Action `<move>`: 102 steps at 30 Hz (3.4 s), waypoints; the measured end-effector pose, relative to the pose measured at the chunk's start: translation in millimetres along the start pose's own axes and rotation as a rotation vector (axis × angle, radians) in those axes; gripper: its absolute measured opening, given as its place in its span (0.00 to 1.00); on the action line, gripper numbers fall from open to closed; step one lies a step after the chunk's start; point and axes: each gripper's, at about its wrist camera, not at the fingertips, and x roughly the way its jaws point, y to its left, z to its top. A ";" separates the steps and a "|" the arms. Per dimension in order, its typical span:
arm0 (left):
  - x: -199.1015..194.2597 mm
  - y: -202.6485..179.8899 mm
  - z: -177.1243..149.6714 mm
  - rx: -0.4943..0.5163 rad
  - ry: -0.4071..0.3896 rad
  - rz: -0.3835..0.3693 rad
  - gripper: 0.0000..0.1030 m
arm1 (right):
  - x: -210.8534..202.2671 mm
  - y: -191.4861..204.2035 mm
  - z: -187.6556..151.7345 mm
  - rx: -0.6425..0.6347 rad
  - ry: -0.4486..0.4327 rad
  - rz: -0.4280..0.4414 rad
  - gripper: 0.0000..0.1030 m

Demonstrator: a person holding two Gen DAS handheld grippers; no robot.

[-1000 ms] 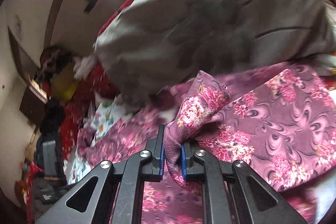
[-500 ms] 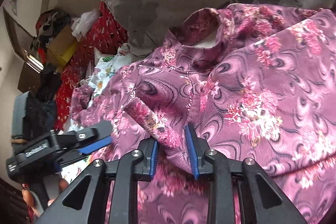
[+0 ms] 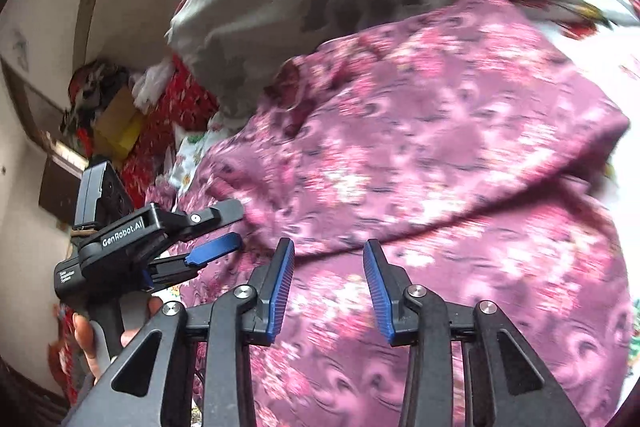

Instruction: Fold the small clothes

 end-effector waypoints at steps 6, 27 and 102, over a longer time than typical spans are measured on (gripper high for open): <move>2.9 -4.7 -0.5 0.003 -0.035 0.088 0.53 | -23.9 -41.1 -2.0 0.111 -0.038 0.009 0.37; -50.0 63.5 23.3 -0.082 -0.184 0.164 0.07 | -28.7 -99.3 29.3 0.398 -0.244 0.045 0.05; -66.2 80.0 30.4 -0.065 -0.219 0.281 0.43 | 45.6 -68.5 60.1 0.027 -0.193 -0.206 0.26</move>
